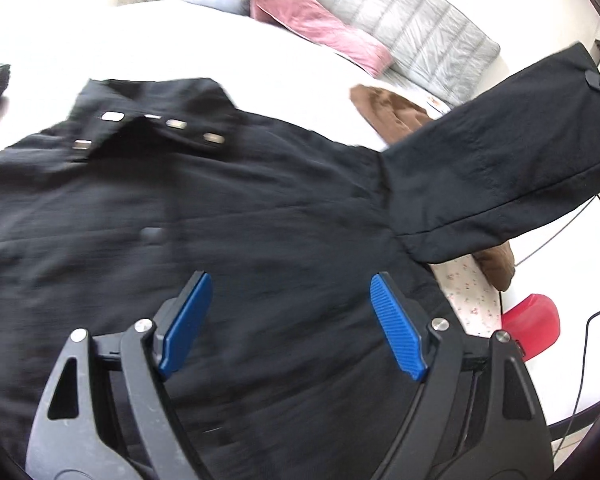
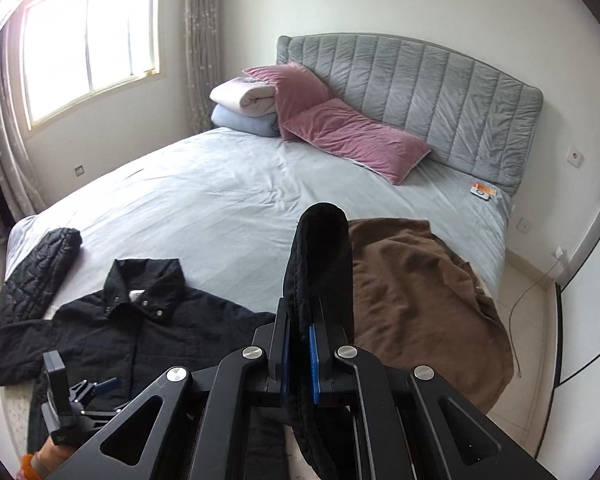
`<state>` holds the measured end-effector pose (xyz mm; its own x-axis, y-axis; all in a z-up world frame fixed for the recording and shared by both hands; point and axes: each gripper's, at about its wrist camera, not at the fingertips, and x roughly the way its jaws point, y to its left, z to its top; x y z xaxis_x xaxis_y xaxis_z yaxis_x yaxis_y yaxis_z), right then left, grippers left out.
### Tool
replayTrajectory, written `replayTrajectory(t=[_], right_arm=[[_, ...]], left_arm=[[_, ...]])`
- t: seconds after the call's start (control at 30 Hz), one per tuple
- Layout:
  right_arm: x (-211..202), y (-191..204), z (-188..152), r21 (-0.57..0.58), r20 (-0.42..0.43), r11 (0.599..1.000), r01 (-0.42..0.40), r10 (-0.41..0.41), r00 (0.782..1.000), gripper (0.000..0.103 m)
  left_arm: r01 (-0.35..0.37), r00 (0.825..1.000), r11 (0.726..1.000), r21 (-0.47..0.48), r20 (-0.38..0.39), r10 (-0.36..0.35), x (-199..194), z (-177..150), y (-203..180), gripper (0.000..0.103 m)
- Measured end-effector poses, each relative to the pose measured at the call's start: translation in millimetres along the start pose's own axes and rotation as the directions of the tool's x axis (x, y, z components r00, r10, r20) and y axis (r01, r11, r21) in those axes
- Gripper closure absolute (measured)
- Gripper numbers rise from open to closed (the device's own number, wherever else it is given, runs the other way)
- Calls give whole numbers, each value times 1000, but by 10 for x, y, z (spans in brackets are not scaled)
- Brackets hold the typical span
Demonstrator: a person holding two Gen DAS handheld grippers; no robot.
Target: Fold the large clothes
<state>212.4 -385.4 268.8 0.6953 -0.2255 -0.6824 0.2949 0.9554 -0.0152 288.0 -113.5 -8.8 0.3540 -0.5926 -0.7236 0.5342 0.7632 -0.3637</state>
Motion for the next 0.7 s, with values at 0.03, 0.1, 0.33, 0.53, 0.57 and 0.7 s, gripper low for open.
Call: replayTrajectory(t=[0.03,0.1,0.33,0.53,0.57,0.7], right_arm=[[30,222,46,-12,-10,1000,-22,22,1000,96],[116,645,92,-34,-29,997,-68,67,997,96],[575,1894,74,-124,-119,968,-220,205,971,95],[916,2347,-115,-93,-199,871,-482,458,867,65],[928,2344,-150,-113,-194,875,-470,444,875,58],[1179,1996,-267,-139,-194,902,-409,380,904,48]], left_arm=[[1,1000,1000,-7,17,0,-108,-26,116,21],[0,999,1000,-24,42,1,-164,-44,303,21],[14,997,996,-88,82,-7,-344,-172,906,21],[23,997,987,-161,78,-11,-204,-201,1203,21],[31,997,983,-179,74,-18,-185,-207,1256,21],[32,998,977,-210,60,-20,-117,-206,1339,21]])
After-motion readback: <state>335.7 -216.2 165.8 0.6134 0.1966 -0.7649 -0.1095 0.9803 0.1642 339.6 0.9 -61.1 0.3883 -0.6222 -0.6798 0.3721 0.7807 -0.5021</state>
